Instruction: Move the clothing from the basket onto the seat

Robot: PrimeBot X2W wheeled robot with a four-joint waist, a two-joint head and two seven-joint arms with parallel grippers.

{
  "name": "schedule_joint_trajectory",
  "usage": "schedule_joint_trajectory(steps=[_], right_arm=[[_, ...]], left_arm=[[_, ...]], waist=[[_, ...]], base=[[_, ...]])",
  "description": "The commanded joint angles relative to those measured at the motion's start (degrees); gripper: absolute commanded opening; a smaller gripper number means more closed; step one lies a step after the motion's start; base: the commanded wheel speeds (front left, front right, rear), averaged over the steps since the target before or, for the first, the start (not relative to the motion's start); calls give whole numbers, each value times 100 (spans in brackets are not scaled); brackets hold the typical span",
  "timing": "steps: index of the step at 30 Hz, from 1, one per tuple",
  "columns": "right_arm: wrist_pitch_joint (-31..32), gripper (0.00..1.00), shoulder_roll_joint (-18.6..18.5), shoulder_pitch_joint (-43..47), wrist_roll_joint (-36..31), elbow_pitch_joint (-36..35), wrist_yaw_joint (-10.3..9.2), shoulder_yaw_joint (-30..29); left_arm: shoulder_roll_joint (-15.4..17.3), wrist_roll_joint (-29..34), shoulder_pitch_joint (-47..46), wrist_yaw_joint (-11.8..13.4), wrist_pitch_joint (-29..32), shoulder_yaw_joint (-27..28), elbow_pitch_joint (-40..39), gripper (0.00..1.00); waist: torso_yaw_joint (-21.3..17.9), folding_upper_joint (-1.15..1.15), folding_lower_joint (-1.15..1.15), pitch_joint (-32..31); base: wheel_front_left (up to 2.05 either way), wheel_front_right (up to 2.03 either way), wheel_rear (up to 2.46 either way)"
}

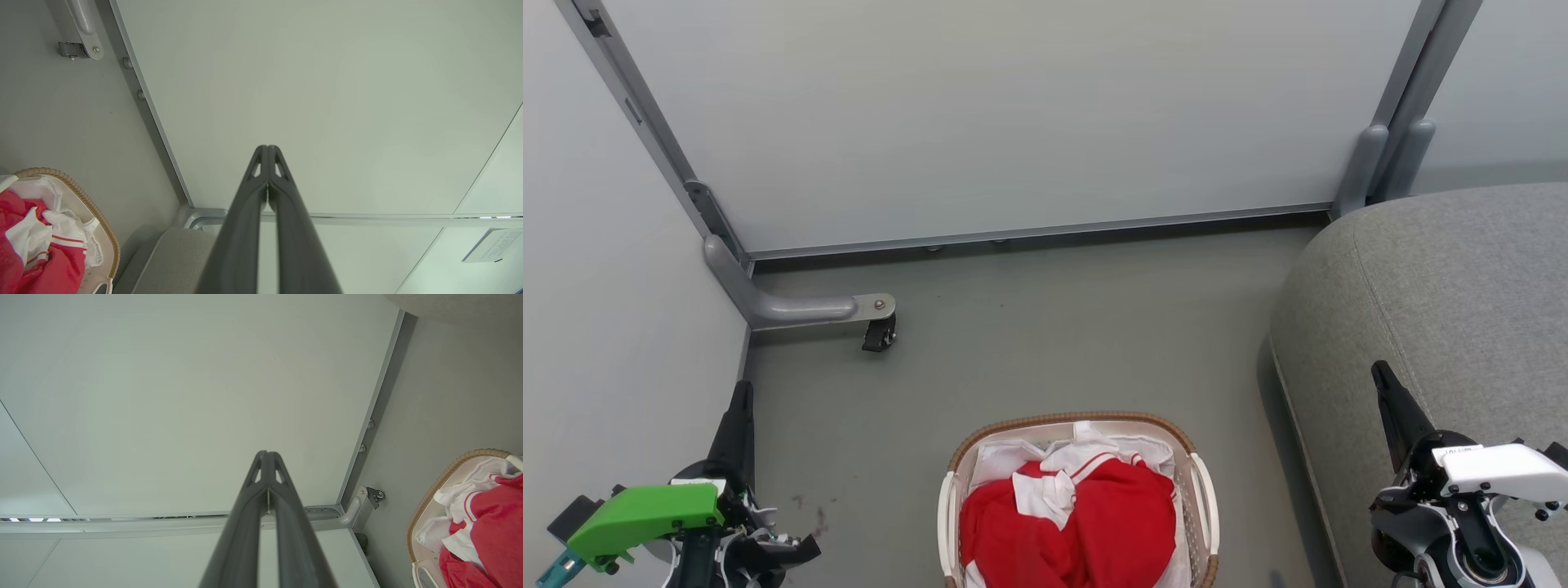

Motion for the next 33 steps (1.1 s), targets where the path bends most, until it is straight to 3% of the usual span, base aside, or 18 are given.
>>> schedule_joint_trajectory(steps=[1, 33], right_arm=[[-6, 0, -35, 75, 13, -14, 0, -7], [-6, 0, -35, 76, 14, -14, 0, -7]], left_arm=[[33, -11, -73, -31, 20, 8, -8, 0], [33, -11, -73, -31, 20, 8, -8, 0]], waist=[[0, 0, 0, 0], [0, 0, 0, 0]], base=[[0, 0, 0], [0, 0, 0]])
